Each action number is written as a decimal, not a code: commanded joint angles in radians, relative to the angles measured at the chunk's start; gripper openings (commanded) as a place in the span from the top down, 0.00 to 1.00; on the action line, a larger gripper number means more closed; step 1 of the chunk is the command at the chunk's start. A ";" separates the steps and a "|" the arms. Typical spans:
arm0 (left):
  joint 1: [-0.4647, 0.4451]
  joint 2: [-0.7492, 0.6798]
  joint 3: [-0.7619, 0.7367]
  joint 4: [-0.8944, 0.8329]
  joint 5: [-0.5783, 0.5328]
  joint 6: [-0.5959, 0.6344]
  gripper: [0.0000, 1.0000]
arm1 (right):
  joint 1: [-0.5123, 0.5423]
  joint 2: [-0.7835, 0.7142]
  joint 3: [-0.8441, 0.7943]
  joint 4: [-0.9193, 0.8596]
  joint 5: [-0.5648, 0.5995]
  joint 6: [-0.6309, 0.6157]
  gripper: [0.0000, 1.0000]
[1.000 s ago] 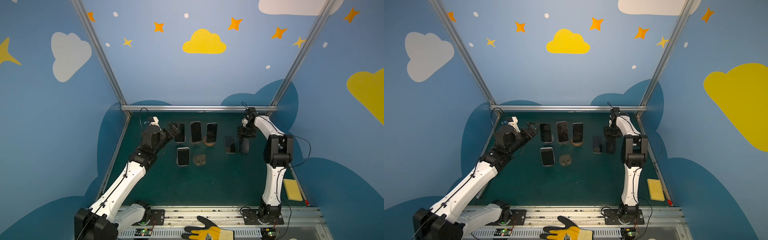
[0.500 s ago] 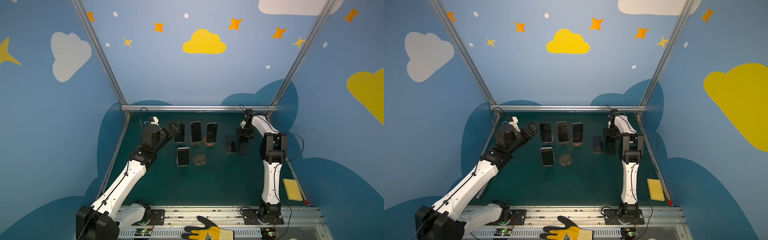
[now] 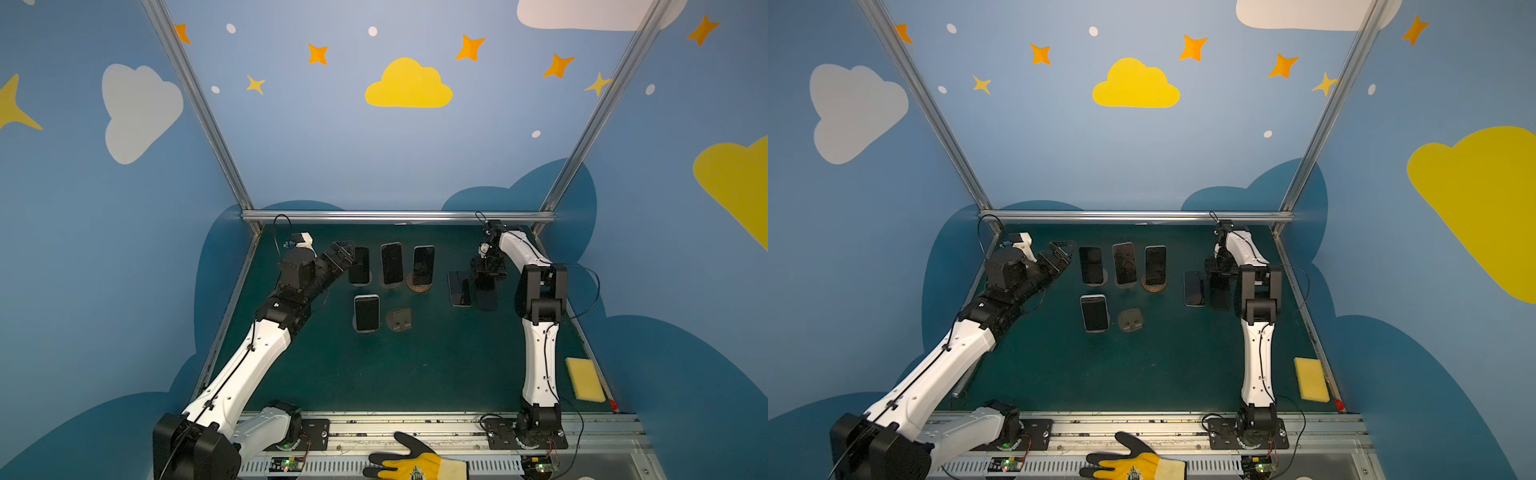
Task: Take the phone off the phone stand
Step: 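Lower the dark phone flat beside the light-blue phone and open the right gripper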
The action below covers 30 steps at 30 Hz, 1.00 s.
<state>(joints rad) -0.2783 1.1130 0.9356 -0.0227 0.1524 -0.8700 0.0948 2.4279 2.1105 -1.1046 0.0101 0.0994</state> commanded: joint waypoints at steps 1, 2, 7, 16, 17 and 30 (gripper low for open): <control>0.006 0.004 -0.006 0.029 0.013 -0.002 0.01 | 0.012 0.037 0.034 -0.017 -0.019 0.029 0.29; 0.008 0.003 -0.006 0.029 0.013 -0.002 0.01 | 0.014 0.041 0.039 -0.023 -0.017 0.029 0.29; 0.017 0.002 -0.004 0.030 0.019 -0.007 0.01 | 0.014 0.036 0.034 -0.026 -0.016 0.033 0.27; 0.021 -0.010 -0.003 0.024 0.014 -0.005 0.02 | 0.026 0.030 0.034 -0.031 0.002 0.044 0.24; 0.021 -0.009 -0.003 0.024 0.016 -0.005 0.02 | 0.026 0.029 0.034 -0.031 0.000 0.044 0.24; 0.022 -0.007 -0.003 0.027 0.021 -0.007 0.02 | 0.019 0.036 0.054 -0.031 -0.018 0.045 0.21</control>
<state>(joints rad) -0.2615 1.1130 0.9356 -0.0177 0.1684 -0.8761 0.1131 2.4401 2.1330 -1.1217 0.0185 0.1349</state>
